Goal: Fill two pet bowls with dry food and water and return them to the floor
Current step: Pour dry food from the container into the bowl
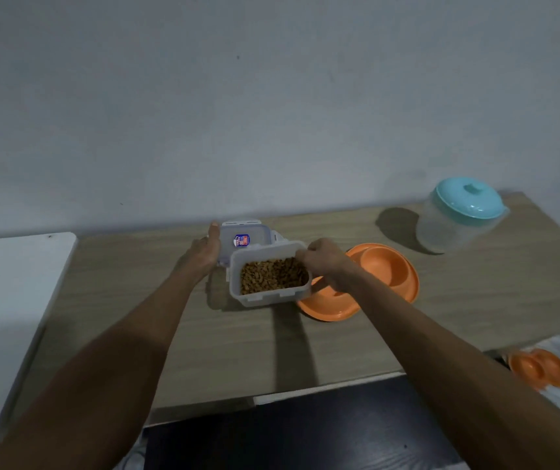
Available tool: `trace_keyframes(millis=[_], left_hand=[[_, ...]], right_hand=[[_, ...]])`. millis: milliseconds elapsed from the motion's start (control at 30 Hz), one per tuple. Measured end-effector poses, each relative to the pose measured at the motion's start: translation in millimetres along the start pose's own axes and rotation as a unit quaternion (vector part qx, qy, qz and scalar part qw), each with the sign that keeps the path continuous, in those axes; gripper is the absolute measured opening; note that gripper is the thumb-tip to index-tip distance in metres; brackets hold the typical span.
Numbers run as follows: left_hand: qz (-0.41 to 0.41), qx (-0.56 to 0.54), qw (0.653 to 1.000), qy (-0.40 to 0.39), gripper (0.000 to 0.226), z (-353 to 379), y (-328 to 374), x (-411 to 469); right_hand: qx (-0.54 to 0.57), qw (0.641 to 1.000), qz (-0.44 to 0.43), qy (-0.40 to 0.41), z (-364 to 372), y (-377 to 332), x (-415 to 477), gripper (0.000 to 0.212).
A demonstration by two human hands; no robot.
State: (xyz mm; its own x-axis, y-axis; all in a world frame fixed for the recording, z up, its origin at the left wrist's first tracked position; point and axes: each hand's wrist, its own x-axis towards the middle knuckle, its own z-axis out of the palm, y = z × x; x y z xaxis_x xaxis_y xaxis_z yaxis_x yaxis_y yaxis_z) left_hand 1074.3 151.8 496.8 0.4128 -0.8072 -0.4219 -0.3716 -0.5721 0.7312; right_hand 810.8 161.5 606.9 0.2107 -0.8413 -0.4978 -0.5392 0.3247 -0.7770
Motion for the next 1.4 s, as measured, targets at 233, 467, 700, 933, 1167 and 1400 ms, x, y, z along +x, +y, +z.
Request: trace_keyframes(millis=[233, 467, 700, 933, 1167, 1400], left_hand=[[0.065, 0.007, 0.997, 0.046, 0.059, 40.2, 77.5, -135.9], [0.212, 0.147, 0.966, -0.018, 0.055, 103.3, 57.1, -160.5], [0.24, 0.27, 0.932, 0.004, 0.089, 130.8, 33.2, -160.0], [0.205, 0.28, 0.938, 0.013, 0.076, 144.7, 29.6, -153.6], [0.186, 0.274, 0.943, 0.019, 0.074, 151.0, 30.6, -153.1], [0.168, 0.268, 0.949, 0.02, 0.071, 152.0, 33.3, -153.7]], right_hand=[[0.08, 0.989, -0.031, 0.124, -84.0, 9.3, -30.0, 0.019], [0.036, 0.961, -0.067, 0.265, -114.0, 29.5, -51.6, 0.025], [-0.067, 0.937, -0.096, 0.33, -107.3, 44.6, -51.8, 0.032], [-0.186, 0.91, -0.132, 0.347, -96.2, 48.5, -55.0, 0.036], [-0.254, 0.888, -0.159, 0.35, -87.1, 51.5, -61.9, 0.039], [-0.294, 0.869, -0.2, 0.344, -79.6, 50.4, -63.1, 0.04]])
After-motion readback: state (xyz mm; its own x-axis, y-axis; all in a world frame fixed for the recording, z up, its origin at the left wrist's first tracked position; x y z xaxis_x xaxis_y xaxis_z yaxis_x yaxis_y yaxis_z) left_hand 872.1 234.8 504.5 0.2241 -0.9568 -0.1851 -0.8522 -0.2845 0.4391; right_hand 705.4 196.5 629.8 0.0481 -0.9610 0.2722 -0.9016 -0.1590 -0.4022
